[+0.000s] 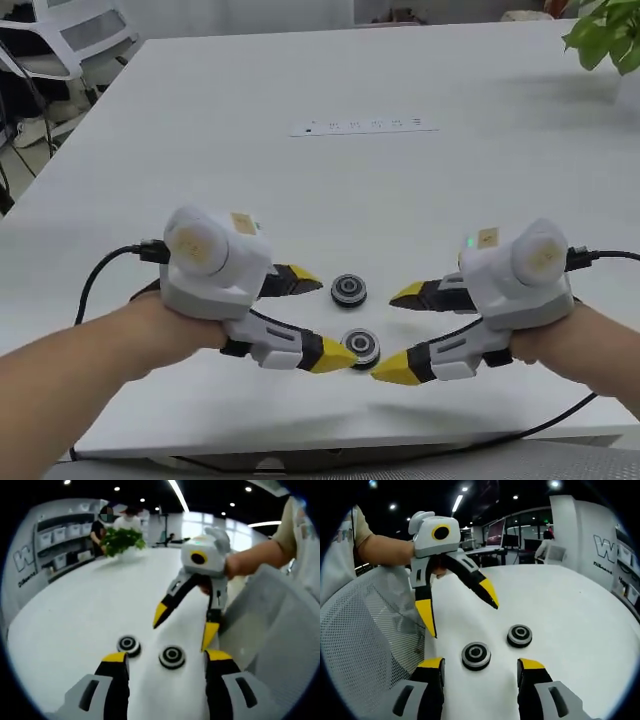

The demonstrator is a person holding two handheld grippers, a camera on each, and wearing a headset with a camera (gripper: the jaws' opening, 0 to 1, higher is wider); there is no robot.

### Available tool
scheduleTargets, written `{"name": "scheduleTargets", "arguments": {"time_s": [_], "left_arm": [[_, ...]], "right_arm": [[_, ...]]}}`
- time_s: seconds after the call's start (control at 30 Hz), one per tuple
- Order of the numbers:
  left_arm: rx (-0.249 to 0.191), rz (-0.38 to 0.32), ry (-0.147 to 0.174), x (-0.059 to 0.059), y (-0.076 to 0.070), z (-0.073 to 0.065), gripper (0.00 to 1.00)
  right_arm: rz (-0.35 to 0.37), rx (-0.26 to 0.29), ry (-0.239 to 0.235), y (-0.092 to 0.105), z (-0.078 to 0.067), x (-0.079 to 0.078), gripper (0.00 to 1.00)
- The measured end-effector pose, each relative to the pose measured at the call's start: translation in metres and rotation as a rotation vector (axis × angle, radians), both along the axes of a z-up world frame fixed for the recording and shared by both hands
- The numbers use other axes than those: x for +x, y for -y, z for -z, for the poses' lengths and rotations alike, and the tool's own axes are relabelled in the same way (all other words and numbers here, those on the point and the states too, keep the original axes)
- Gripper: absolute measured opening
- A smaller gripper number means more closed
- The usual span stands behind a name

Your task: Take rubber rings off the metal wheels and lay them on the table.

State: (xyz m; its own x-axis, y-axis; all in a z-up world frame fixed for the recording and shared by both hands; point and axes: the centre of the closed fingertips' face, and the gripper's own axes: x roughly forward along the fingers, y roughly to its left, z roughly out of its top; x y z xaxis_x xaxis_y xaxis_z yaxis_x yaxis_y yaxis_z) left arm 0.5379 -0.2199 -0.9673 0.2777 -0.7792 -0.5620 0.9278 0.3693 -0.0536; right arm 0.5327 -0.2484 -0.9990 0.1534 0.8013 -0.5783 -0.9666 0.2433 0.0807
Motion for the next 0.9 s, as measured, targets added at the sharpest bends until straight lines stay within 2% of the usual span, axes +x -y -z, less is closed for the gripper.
{"name": "scheduleTargets", "arguments": {"time_s": [0.17,0.23,0.53,0.83,0.9], "left_arm": [[-0.003,0.002,-0.025,-0.002,0.003,0.004,0.56],[-0.004,0.002,-0.022,-0.002,0.005,0.005,0.54],[0.02,0.032,-0.05,-0.007,0.013,0.018,0.46],[0.023,0.042,-0.06,-0.01,0.017,0.021,0.34],[0.032,0.041,-0.053,-0.008,0.017,0.024,0.33]], "right_arm": [[0.004,0.014,-0.014,-0.002,0.001,0.0,0.49],[0.002,0.02,-0.016,-0.003,0.001,-0.001,0.45],[-0.012,0.01,-0.022,-0.005,0.005,-0.003,0.4],[-0.02,0.01,-0.032,-0.008,0.008,-0.006,0.34],[-0.021,0.008,-0.031,-0.008,0.009,-0.006,0.34]]}}
